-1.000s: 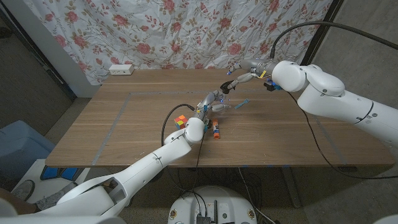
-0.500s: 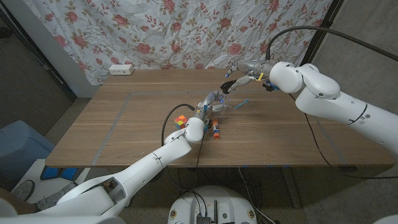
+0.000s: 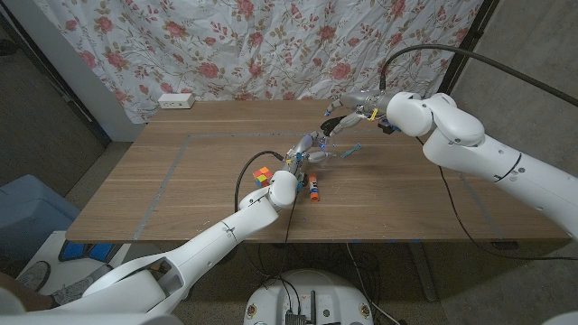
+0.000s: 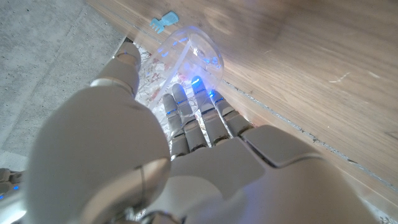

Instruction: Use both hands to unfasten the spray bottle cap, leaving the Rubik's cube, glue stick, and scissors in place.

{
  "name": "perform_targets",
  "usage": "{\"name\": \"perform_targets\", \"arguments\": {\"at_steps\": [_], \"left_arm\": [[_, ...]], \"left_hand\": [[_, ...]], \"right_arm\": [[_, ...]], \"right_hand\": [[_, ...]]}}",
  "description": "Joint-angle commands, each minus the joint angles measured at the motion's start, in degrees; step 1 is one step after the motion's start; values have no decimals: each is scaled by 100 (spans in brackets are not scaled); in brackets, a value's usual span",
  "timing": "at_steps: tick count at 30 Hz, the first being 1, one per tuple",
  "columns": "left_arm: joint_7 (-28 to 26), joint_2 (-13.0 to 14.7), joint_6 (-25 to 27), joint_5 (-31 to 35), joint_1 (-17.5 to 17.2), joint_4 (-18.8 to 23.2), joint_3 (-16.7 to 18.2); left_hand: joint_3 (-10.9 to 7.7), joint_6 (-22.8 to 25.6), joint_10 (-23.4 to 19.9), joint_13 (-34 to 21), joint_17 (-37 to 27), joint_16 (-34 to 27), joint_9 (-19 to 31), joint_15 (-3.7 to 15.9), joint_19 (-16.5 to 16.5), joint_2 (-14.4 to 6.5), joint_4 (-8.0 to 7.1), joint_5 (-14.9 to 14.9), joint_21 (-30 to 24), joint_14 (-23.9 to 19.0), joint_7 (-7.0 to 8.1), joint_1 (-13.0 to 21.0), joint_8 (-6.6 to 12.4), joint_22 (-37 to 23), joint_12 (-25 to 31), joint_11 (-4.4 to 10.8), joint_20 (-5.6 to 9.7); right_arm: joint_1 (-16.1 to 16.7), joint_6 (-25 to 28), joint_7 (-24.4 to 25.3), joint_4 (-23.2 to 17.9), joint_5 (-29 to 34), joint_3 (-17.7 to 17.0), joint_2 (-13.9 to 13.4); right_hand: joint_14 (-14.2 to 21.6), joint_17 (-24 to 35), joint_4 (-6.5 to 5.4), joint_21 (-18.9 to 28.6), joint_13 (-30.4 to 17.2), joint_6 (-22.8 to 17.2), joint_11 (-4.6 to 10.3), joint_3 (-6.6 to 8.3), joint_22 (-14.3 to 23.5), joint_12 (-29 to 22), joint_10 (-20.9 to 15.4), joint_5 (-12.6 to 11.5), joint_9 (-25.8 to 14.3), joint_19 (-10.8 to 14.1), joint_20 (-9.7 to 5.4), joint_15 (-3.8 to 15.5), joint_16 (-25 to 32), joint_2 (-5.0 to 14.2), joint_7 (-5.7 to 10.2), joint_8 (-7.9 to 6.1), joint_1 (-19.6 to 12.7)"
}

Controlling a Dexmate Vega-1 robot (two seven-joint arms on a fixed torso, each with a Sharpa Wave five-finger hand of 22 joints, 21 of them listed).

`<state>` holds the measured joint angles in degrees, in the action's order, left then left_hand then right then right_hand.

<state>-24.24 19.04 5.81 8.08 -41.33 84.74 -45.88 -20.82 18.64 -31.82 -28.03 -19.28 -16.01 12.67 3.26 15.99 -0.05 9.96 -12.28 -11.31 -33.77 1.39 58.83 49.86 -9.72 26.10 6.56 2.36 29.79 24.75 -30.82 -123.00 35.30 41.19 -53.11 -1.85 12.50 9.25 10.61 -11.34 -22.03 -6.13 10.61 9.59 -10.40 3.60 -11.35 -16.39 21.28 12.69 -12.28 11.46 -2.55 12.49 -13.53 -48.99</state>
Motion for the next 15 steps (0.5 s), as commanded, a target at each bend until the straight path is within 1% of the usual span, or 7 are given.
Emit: {"name": "perform_targets", "arguments": {"at_steps": [1,5,6,8,11,12,15], "left_arm": [[12,-12,-28,-7,17,-27,-10],[21,-15,-22,-15,12,-24,-12],[14,-18,-7,-7,11,-19,-15],[17,-22,-9,-14,10,-19,-16],[22,-19,-5,-13,8,-13,-18],[26,-18,-8,-16,8,-12,-18],[44,-9,-14,-16,13,-8,-23]], "left_hand": [[-53,107,-189,-20,-21,2,17,521,34,-474,-25,1,23,-50,-54,-398,27,-13,-7,124,157],[-56,109,-191,-21,-20,6,13,520,33,-477,-26,1,24,-50,-54,-401,29,-13,-8,119,156],[-57,109,-194,-21,-22,5,13,518,33,-479,-26,1,23,-50,-57,-400,30,-14,-7,119,156],[-57,104,-193,-21,-23,6,10,517,31,-480,-28,1,24,-50,-59,-402,28,-14,-9,119,154],[-54,107,-193,-22,-23,6,8,516,33,-480,-32,2,23,-54,-55,-412,30,-14,-10,130,157],[-54,107,-191,-22,-22,8,7,520,33,-477,-31,2,23,-53,-52,-412,30,-14,-11,122,157],[-55,110,-187,-23,-22,11,10,517,33,-480,-33,2,23,-53,-54,-417,35,-14,-14,118,158]], "right_arm": [[105,-160,-81,173,299,-62,202],[159,-169,-19,198,397,-79,246],[161,-151,-43,201,414,-79,261],[172,-160,-44,225,406,-97,287],[197,-172,-20,240,437,-113,306],[209,-185,-1,251,433,-121,314],[240,-186,53,282,460,-130,347]], "right_hand": [[-3,15,1,-1,-9,-125,25,65,16,-45,51,23,-38,-24,-26,-15,7,43,1,-79,-111],[23,12,8,2,-7,-229,40,93,16,-66,26,38,-54,-21,-28,-7,27,58,-2,-141,-163],[41,9,15,7,-7,-285,72,114,16,-85,-13,47,-66,-9,-32,-7,39,66,3,-177,-205],[111,2,21,24,-4,-414,189,146,17,-100,-47,66,-93,44,-36,-3,72,60,0,-263,-283],[133,0,17,33,-2,-521,233,165,16,-107,-69,74,-113,88,-39,-5,83,57,1,-332,-326],[140,-1,16,37,-1,-623,251,188,15,-114,-91,74,-126,114,-41,19,87,77,-5,-387,-365],[163,-2,19,39,0,-669,270,201,14,-122,-116,75,-133,132,-42,27,97,83,0,-415,-394]]}}
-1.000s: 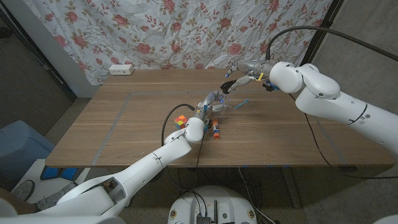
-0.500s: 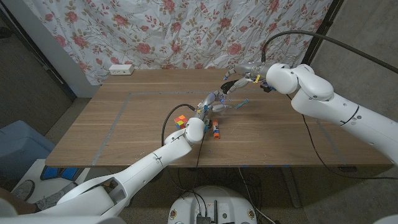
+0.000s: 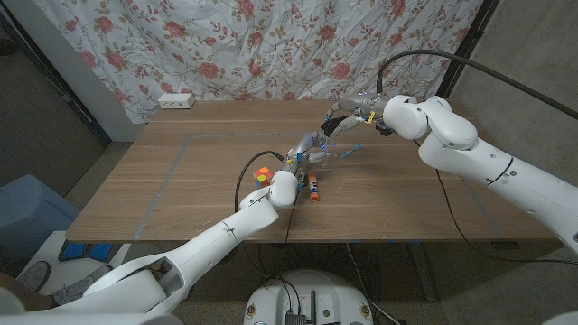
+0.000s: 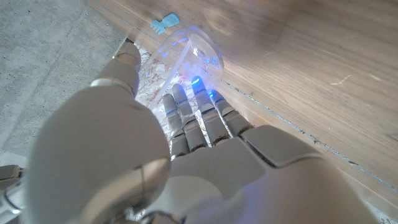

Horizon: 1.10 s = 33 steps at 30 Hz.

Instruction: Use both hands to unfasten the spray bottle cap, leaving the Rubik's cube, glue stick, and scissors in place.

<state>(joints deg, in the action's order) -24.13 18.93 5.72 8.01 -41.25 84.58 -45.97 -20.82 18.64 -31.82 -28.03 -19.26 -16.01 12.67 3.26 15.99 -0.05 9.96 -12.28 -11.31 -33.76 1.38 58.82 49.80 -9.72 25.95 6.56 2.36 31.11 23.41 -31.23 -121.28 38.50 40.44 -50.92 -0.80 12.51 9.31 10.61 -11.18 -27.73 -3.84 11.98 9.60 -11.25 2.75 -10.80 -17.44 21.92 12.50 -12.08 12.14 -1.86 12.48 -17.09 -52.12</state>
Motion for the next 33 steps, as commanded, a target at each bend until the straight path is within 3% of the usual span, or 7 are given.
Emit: {"name": "perform_targets", "arguments": {"at_steps": [1,16,33], "left_arm": [[34,4,-4,-5,7,10,-16],[32,-5,-37,3,1,10,-23],[19,48,20,19,-79,132,-8]], "left_hand": [[-57,107,-188,-23,-23,14,11,518,33,-480,-31,2,23,-47,-58,-415,41,-14,0,124,157],[-57,103,-199,-27,-31,12,3,514,35,-482,-27,3,22,-57,-52,-416,45,-14,-2,123,149],[-64,98,-182,-30,-30,23,-8,510,33,-492,-31,4,22,-64,-52,-434,49,-14,-17,125,147]], "right_arm": [[107,-58,90,122,140,-55,137],[157,-70,116,155,171,-56,199],[255,-31,250,128,174,-93,268]], "right_hand": [[76,-3,16,42,-15,-143,76,81,13,-43,-55,19,-30,87,-24,39,38,25,4,-81,-115],[154,-13,31,44,-6,-826,391,234,8,-94,-339,15,-39,252,-29,231,67,123,4,-402,-450],[244,-3,-4,37,-1,-1531,525,303,4,-128,-625,45,-114,378,-31,390,109,203,11,-760,-588]]}}
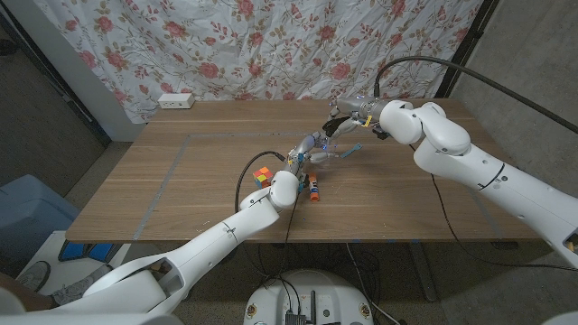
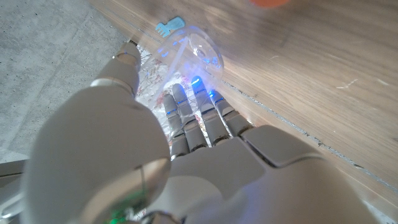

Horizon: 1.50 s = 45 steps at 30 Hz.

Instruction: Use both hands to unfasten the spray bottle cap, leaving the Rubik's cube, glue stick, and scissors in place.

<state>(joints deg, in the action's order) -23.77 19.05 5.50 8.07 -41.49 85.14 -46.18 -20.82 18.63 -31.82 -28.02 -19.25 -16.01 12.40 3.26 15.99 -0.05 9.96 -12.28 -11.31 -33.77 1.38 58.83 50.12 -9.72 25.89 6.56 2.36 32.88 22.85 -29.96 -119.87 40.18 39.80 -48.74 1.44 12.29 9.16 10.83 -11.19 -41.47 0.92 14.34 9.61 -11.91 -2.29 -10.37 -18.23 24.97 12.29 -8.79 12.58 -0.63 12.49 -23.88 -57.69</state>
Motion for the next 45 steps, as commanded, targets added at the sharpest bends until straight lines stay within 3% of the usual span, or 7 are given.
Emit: {"name": "perform_targets", "arguments": {"at_steps": [1,8,45], "left_arm": [[-18,42,50,17,-58,86,14],[-30,53,53,19,-73,105,29],[65,-39,-16,18,50,-70,-49]], "left_hand": [[-64,99,-183,-31,-34,22,18,514,34,-492,-31,4,22,-63,-52,-435,16,-14,-11,124,148],[-70,96,-193,-33,-35,28,12,510,33,-497,-26,3,22,-57,-57,-429,16,-14,-11,119,149],[-72,96,-198,-41,-50,36,2,507,31,-494,-15,4,22,-58,-46,-423,30,-14,-26,118,146]], "right_arm": [[91,33,144,-12,-3,-36,58],[135,16,243,-32,-39,-76,45],[16,-35,159,-80,-255,-168,-59]], "right_hand": [[26,19,12,15,0,-168,55,68,3,-64,-129,2,-37,77,-12,70,67,81,10,-87,-34],[141,25,8,27,2,-618,98,105,1,-83,-339,-4,-96,220,-19,183,111,130,12,-323,-123],[253,35,9,19,6,-1004,163,131,-3,-101,-611,-16,-171,337,-22,314,155,168,15,-554,-219]]}}
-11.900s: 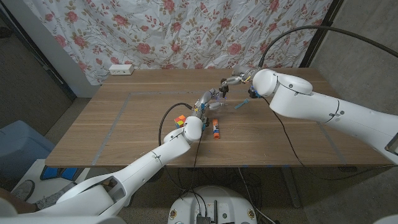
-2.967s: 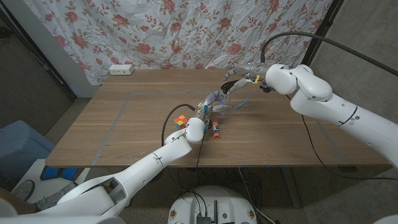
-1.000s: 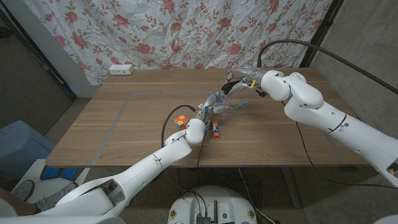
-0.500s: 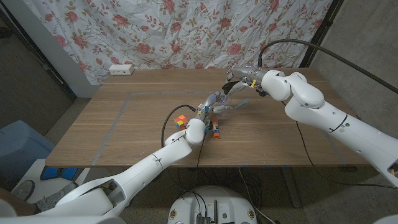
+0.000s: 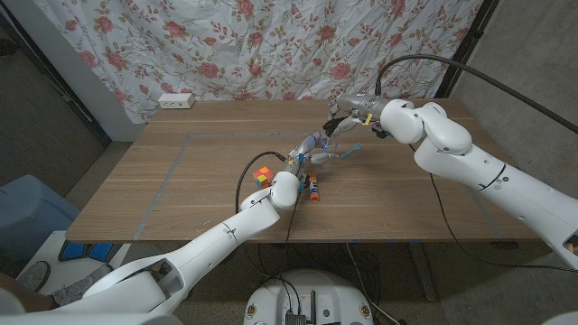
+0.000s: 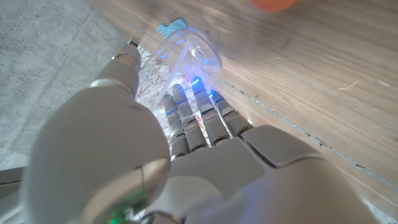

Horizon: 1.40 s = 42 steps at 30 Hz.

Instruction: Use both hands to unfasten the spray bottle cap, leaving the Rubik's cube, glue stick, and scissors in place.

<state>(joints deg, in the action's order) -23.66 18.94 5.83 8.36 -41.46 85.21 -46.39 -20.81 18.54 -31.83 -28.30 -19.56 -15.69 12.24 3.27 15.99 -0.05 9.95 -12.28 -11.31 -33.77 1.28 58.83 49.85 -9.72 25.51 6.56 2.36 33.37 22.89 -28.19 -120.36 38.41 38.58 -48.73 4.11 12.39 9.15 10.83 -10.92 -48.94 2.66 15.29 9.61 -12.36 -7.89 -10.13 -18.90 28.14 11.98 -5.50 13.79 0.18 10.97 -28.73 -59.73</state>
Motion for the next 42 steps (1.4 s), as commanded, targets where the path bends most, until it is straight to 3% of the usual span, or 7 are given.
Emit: {"name": "perform_targets", "arguments": {"at_steps": [1,42], "left_arm": [[58,-30,-54,-14,48,-81,-29],[24,-10,-54,-23,-28,-58,-13]], "left_hand": [[-72,103,-196,-13,-18,4,19,507,32,-491,-14,5,22,-59,-34,-423,57,-14,11,118,146],[-72,120,-212,-23,-41,3,25,523,43,-489,-9,6,18,-70,-43,-403,91,-14,0,116,142]], "right_arm": [[-36,-33,-26,-32,-86,-47,-59],[-110,-13,-101,-116,-46,-83,-121]], "right_hand": [[-15,25,10,18,-21,-262,-12,36,-4,-56,-55,-40,-106,20,9,-13,33,87,167,-72,-17],[27,33,21,-8,-20,-385,43,57,-5,-18,-123,-56,-117,19,-11,21,49,115,171,-155,-110]]}}
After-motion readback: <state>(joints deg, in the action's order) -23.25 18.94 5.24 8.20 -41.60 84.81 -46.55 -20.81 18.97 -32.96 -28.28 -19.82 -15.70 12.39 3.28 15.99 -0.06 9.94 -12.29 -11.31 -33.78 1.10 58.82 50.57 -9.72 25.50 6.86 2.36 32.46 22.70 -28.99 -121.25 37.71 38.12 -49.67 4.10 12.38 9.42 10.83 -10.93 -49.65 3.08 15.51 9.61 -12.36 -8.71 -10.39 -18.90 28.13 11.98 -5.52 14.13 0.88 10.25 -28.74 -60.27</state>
